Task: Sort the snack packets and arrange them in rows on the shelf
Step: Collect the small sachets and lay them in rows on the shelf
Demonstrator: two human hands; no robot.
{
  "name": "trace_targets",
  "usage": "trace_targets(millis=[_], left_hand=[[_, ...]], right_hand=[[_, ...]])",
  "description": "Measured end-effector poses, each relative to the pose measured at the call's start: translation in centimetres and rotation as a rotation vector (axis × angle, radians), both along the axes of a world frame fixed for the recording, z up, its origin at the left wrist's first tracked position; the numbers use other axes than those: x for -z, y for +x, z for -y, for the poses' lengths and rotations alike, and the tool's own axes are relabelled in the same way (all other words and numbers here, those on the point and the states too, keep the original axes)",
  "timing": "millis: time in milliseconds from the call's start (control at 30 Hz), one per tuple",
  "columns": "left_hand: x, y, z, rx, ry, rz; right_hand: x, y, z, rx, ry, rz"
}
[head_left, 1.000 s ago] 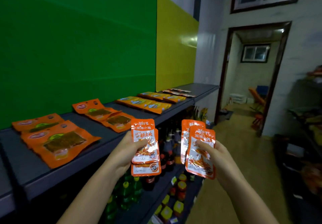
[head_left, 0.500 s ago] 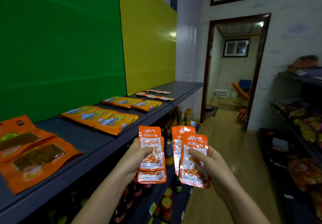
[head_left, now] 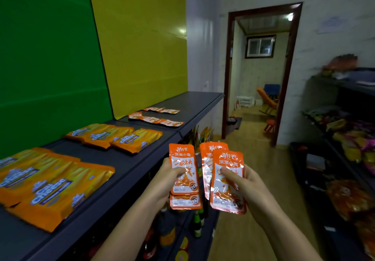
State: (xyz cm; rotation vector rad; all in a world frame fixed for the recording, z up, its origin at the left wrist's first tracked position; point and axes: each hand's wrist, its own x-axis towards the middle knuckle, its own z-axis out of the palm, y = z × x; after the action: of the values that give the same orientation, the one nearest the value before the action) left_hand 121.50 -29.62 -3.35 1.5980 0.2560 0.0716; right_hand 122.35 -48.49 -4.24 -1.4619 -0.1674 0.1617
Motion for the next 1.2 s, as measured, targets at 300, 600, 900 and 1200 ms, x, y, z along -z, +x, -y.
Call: trace_targets(millis=[300,600,900,1200], left_hand=[[0.3,9.4,4.3,-0.115,-0.024,0.015],[-0.4,17.4,12.5,-0.239,-0.137,0.047],[-1.9,23.5,11.7,-0.471,-0.107,0.144],[-5.1,30.0,3.7,-0.702,0.017,0.358]], right_hand=[[1.1,11.8,3.5,-0.107,-0.001,0.006],[0.4,23.2,8.1,-0.329,-0.064,0.012],[-1.8,30.9,4.7,-0.461,-0.053,0.071],[-5.4,40.0,-4.9,-0.465,-0.099,0.382]])
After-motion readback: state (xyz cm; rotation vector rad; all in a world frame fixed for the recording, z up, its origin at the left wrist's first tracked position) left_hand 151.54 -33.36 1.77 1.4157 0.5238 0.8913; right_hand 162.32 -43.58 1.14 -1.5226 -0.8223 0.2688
